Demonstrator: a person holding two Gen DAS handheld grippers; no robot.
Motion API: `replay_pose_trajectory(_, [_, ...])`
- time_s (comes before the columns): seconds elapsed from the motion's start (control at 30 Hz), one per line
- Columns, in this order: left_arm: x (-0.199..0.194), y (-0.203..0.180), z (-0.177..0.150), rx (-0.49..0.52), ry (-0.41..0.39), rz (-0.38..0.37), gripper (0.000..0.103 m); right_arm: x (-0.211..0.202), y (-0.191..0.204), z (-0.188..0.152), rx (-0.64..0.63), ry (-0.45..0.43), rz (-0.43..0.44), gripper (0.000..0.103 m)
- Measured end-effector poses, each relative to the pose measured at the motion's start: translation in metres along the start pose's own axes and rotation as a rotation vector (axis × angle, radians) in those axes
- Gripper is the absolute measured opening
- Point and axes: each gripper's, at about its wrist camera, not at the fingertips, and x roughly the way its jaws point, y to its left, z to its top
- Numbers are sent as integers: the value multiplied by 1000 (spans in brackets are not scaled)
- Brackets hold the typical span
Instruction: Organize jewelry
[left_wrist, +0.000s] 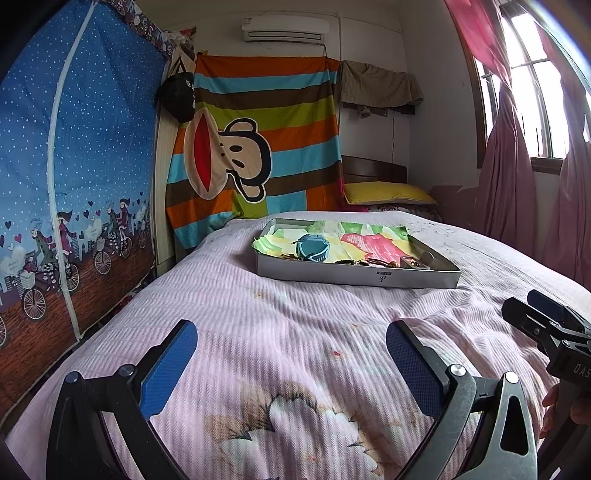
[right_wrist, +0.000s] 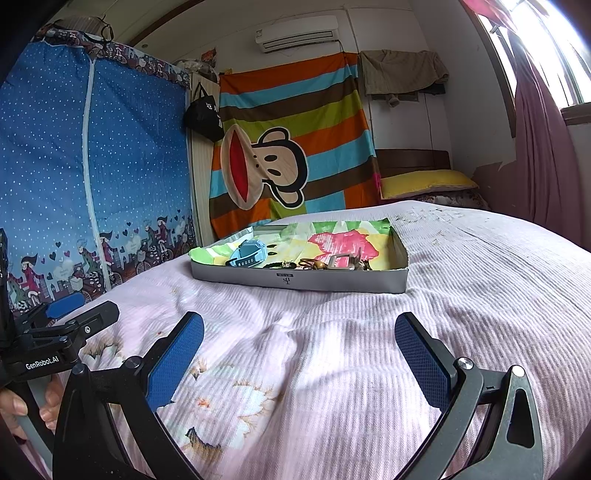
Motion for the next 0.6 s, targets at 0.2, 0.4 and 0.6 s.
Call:
replay_pose_trajectory(0.2, [0, 0, 0, 1, 0, 1, 103, 0, 0, 0, -1, -1, 0, 102])
replay_pose_trajectory(0.4, [-1, 0, 1, 0, -1, 1, 103, 0, 0, 0, 1, -2, 0, 102])
replay_pose_trajectory(0.6, [0, 1, 1, -1, -1, 2, 103, -1, 1, 2, 1, -1, 0, 102])
